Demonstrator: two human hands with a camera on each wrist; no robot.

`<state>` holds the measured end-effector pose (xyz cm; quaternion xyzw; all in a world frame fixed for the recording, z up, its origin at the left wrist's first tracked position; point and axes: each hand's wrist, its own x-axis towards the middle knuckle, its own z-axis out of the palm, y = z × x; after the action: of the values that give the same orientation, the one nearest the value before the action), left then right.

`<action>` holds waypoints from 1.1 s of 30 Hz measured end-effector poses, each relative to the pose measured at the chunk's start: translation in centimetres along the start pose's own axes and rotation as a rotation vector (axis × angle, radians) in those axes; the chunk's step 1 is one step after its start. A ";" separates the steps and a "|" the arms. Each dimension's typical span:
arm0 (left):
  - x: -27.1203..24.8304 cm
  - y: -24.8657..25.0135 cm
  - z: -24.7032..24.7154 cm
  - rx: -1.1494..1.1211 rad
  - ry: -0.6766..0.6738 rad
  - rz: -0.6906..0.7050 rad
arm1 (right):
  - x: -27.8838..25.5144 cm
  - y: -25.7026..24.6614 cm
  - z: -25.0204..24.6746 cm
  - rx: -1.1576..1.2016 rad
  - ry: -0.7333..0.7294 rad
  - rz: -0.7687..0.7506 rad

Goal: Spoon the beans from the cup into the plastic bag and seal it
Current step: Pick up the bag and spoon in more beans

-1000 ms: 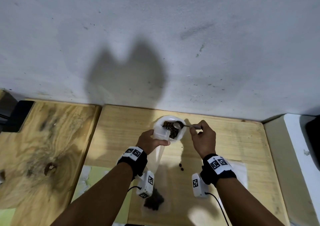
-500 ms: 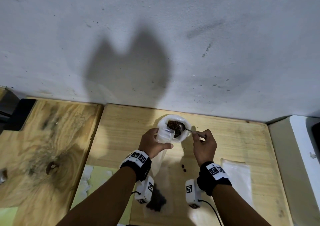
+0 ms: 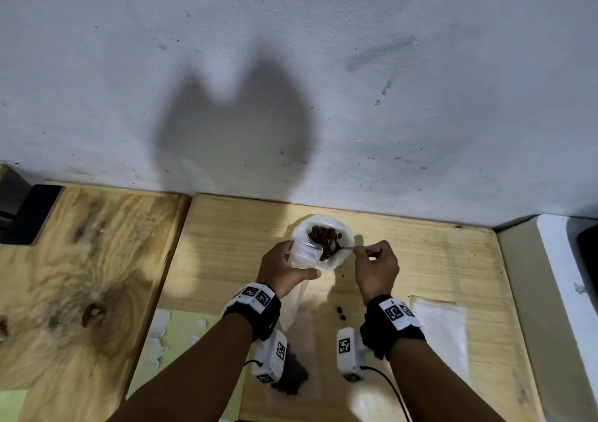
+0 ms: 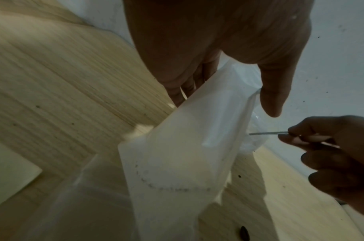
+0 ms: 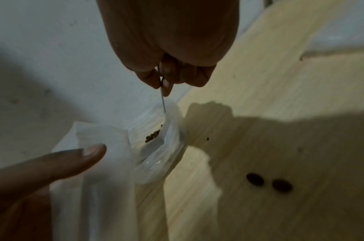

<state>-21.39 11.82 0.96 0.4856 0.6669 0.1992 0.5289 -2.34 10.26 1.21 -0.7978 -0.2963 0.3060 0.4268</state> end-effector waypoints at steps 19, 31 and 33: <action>-0.2 0.2 -0.7 0.089 -0.067 -0.013 | 1.2 1.0 -1.6 0.292 -0.099 0.278; -1.0 0.3 -0.1 0.086 -0.049 -0.020 | 0.0 -2.8 -5.6 0.322 -0.282 -0.055; -1.0 0.4 -0.1 0.081 -0.051 -0.027 | -0.5 -3.2 -5.4 0.244 -0.343 -0.150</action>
<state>-21.36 11.16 1.81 0.5025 0.6673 0.1524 0.5282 0.65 8.70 6.53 -0.6519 -0.3840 0.4383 0.4852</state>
